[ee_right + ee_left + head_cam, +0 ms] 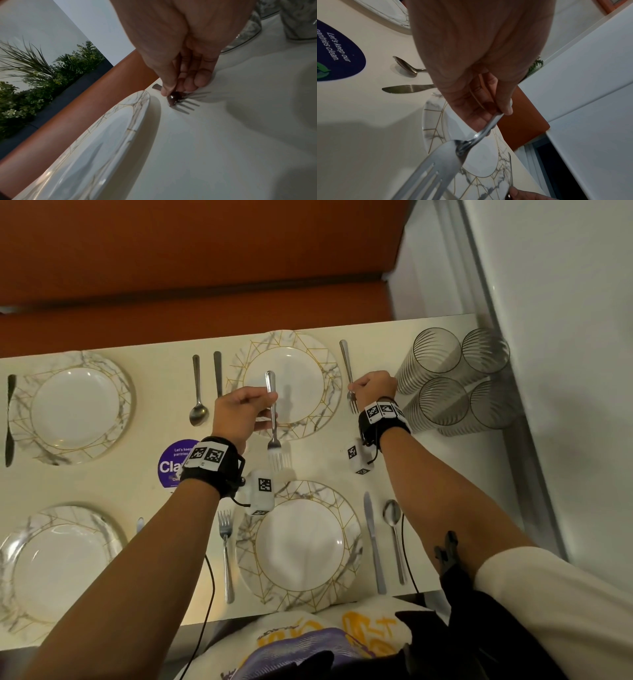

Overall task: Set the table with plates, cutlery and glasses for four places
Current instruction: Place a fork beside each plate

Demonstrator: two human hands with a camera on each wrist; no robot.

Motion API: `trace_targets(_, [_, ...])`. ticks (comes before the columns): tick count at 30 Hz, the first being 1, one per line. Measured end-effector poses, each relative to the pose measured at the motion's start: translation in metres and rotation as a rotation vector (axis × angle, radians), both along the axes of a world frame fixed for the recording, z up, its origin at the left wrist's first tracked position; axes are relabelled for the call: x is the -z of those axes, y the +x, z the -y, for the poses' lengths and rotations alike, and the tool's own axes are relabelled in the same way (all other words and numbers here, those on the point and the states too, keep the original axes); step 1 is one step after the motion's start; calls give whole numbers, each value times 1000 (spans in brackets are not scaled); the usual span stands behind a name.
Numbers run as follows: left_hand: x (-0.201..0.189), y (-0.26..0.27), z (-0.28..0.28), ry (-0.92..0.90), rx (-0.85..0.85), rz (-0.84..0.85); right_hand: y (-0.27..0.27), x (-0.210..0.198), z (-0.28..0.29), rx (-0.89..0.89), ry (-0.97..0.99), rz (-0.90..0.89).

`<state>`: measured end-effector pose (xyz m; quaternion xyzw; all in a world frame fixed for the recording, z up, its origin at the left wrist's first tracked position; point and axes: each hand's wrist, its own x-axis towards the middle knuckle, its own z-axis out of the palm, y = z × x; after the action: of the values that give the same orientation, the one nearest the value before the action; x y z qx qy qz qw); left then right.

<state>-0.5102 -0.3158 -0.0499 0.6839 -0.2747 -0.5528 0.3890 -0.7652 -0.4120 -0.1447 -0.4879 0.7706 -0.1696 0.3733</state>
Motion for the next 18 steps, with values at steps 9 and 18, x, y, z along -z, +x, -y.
trace_targets(9, [2, 5, -2, 9, -13, -8, 4, -5, -2, -11, -4, -24])
trace_targets(18, [-3, 8, -3, -21, -8, 0, 29, -33, -23, 26, -420, -3])
